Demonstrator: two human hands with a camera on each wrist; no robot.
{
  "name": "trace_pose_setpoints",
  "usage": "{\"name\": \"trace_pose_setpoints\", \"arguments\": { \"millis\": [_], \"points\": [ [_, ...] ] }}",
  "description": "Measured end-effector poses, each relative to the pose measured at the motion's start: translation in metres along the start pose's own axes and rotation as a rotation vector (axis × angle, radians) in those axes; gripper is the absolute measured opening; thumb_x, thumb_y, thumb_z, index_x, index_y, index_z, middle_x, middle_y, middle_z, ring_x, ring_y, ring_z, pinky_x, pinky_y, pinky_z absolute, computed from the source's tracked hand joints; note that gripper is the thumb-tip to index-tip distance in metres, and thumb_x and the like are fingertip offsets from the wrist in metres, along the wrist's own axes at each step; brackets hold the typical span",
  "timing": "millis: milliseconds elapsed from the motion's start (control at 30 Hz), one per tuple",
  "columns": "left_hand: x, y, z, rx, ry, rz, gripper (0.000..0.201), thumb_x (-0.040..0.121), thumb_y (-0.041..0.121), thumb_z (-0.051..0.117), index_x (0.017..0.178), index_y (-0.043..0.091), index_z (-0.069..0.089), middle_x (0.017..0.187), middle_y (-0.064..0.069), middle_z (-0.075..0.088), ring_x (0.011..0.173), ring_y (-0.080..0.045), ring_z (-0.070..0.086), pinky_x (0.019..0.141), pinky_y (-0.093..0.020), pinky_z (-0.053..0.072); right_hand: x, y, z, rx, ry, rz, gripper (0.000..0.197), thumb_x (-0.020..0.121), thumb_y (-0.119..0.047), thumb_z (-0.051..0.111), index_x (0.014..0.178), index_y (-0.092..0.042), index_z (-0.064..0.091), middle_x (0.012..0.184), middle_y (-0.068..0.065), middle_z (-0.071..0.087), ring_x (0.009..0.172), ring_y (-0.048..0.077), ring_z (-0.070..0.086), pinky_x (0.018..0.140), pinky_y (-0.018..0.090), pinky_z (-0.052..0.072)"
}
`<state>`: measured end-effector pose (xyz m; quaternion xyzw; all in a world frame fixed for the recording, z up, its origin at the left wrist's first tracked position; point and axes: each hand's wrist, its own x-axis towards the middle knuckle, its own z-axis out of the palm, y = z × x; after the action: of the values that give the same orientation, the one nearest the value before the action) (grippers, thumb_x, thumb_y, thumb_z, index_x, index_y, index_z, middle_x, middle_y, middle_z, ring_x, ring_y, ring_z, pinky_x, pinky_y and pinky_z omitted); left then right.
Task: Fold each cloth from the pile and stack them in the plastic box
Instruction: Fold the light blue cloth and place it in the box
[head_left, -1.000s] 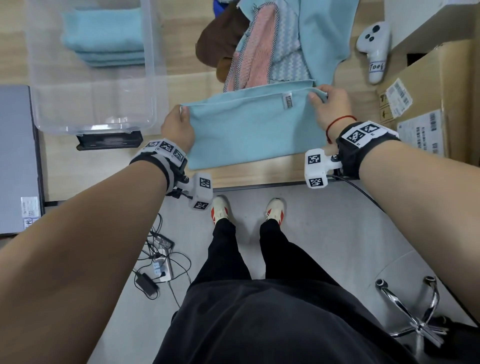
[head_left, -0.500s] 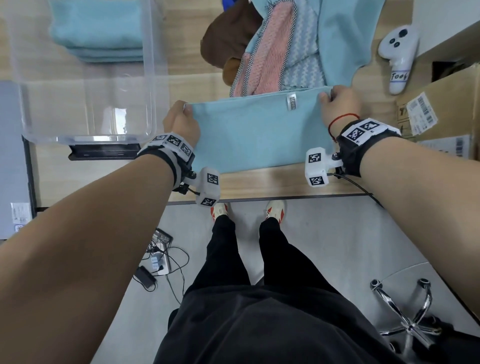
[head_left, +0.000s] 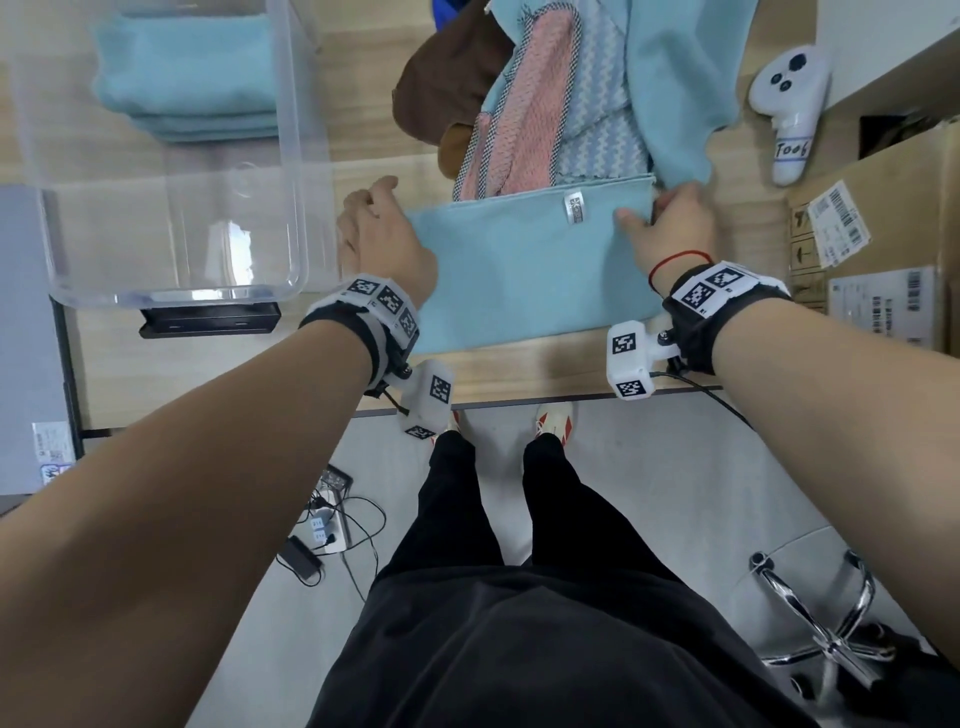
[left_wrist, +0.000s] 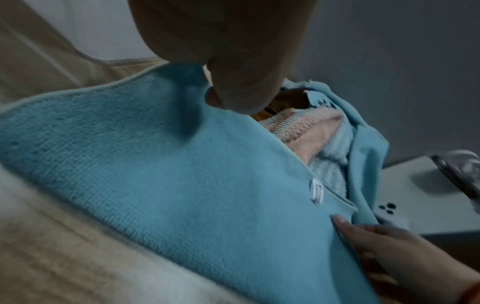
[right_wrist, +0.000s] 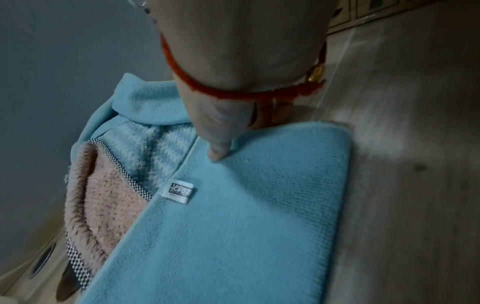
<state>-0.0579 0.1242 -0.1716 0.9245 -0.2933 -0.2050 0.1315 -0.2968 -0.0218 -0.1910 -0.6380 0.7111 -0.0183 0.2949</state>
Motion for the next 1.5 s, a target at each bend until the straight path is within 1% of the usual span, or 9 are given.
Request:
{"name": "trace_pose_setpoints", "arguments": {
  "millis": [167,267,400,633,767,933,1167,1333,1500],
  "points": [
    [-0.017,0.017,0.008,0.184,0.007,0.264,0.056,0.064,-0.001,0.055,0.115,0.022,0.050,0.125,-0.006,0.044,0.116,-0.028,0.041,0.091,-0.038,0.033,-0.009,0.009,0.004,-0.077,-0.105,-0.009,0.062,0.072,-0.047,0.078,0.113,-0.005,0.058,0.117,0.013,0.061,0.107,0.029,0.058,0.090,0.035,0.047],
    [-0.024,0.013,0.018,0.138,-0.252,0.480,0.034,0.078,0.010,0.059,0.111,0.019,0.054,0.119,-0.006,0.046,0.112,-0.028,0.042,0.090,-0.040,0.039,-0.015,0.012,0.003,-0.145,-0.172,-0.018,0.046,0.080,-0.044,0.072,0.104,-0.006,0.068,0.105,0.013,0.069,0.099,0.031,0.064,0.080,0.032,0.048],
    [-0.045,0.004,0.033,0.185,-0.445,0.624,0.040,0.080,0.017,0.064,0.118,0.025,0.057,0.126,-0.005,0.042,0.115,-0.026,0.041,0.093,-0.042,0.044,-0.025,0.020,-0.001,-0.043,-0.094,-0.047,0.040,0.085,-0.038,0.067,0.113,-0.009,0.064,0.112,0.011,0.068,0.105,0.032,0.062,0.088,0.037,0.050],
    [-0.079,0.007,0.043,0.341,-0.411,0.689,0.043,0.081,0.016,0.065,0.122,0.028,0.054,0.132,-0.002,0.038,0.118,-0.024,0.039,0.087,-0.038,0.044,-0.051,0.061,-0.007,0.343,-0.140,0.052,0.054,0.077,-0.031,0.076,0.119,-0.012,0.048,0.109,0.001,0.062,0.101,0.022,0.062,0.092,0.038,0.050],
    [-0.097,0.015,0.053,0.377,-0.406,0.713,0.049,0.083,0.020,0.060,0.129,0.033,0.051,0.132,-0.003,0.037,0.118,-0.026,0.038,0.087,-0.039,0.044,-0.060,0.091,-0.023,0.443,-0.168,0.172,0.075,0.061,-0.053,0.081,0.118,-0.012,0.058,0.112,0.001,0.068,0.098,0.018,0.067,0.090,0.040,0.055],
    [-0.113,0.025,0.062,0.546,-0.361,0.782,0.062,0.087,0.028,0.052,0.144,0.044,0.032,0.135,-0.006,0.032,0.118,-0.029,0.036,0.087,-0.040,0.042,-0.069,0.110,-0.039,0.308,-0.351,0.136,0.037,0.088,-0.033,0.068,0.115,-0.009,0.066,0.107,0.006,0.069,0.088,0.021,0.065,0.069,0.028,0.053],
    [-0.105,0.030,0.042,0.342,-0.460,0.665,0.049,0.089,0.026,0.052,0.137,0.032,0.046,0.131,-0.004,0.042,0.120,-0.026,0.041,0.093,-0.044,0.044,-0.086,0.067,-0.060,0.372,-0.303,-0.058,0.018,0.083,-0.024,0.064,0.100,-0.022,0.070,0.099,-0.001,0.072,0.091,0.018,0.066,0.079,0.028,0.052],
    [-0.089,0.001,0.014,0.070,-0.368,0.477,0.021,0.087,0.017,0.050,0.103,0.023,0.063,0.095,0.001,0.062,0.086,-0.020,0.059,0.074,-0.032,0.047,-0.100,0.016,-0.061,0.437,-0.422,-0.175,0.010,0.081,-0.019,0.061,0.087,-0.019,0.069,0.087,-0.005,0.071,0.084,0.015,0.066,0.073,0.024,0.053],
    [-0.076,-0.052,-0.003,-0.015,-0.429,0.240,0.021,0.089,0.021,0.049,0.101,0.022,0.067,0.092,0.003,0.066,0.079,-0.016,0.059,0.072,-0.024,0.044,-0.112,-0.031,-0.028,0.312,-0.462,-0.260,0.047,0.062,-0.043,0.058,0.088,-0.005,0.066,0.081,0.002,0.065,0.081,0.020,0.062,0.077,0.041,0.052]
  ]
}}
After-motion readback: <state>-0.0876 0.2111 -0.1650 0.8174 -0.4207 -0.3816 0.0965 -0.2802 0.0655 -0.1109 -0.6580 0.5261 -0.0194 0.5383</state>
